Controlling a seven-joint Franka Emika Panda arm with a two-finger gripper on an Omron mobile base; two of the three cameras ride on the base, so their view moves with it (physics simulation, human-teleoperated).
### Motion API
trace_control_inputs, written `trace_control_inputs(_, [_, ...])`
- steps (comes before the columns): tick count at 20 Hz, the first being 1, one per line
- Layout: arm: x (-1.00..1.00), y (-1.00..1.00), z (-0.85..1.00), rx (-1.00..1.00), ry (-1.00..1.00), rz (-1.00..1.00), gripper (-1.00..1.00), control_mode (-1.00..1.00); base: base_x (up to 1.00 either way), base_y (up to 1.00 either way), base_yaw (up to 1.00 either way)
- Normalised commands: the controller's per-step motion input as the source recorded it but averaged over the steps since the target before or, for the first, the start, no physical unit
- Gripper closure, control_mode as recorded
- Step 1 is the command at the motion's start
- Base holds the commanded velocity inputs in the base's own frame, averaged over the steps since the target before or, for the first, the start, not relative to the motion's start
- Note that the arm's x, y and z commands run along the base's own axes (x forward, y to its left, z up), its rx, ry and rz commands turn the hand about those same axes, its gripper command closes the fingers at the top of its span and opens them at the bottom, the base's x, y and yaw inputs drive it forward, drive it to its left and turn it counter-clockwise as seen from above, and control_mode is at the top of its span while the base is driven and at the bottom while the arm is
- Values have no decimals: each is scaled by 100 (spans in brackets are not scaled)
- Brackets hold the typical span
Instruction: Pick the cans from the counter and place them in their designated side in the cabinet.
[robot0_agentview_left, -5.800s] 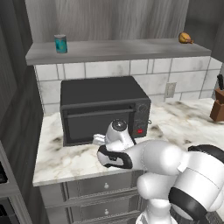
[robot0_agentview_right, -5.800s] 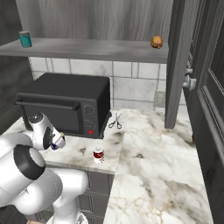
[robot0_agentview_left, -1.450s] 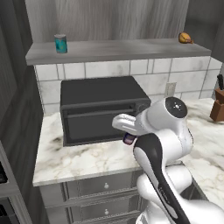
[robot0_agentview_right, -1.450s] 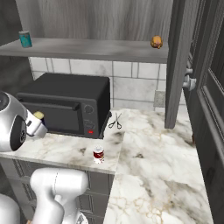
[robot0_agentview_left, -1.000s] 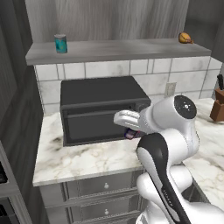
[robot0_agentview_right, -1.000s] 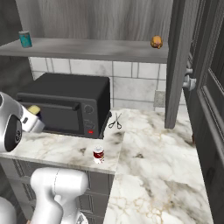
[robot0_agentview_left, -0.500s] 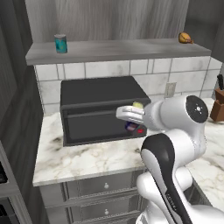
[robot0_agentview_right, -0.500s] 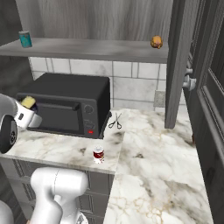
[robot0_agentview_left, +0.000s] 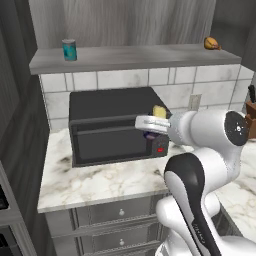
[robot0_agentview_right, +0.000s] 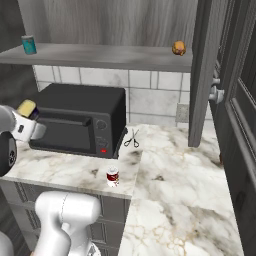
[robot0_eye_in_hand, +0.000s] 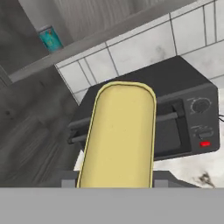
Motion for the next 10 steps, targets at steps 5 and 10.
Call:
trace_control_inputs(5, [-7,0,32,0,-13,2,100,-100,0,0,0])
trace_control_inputs(10, [-14,0,32,0,-14,2,100,-100,0,0,0])
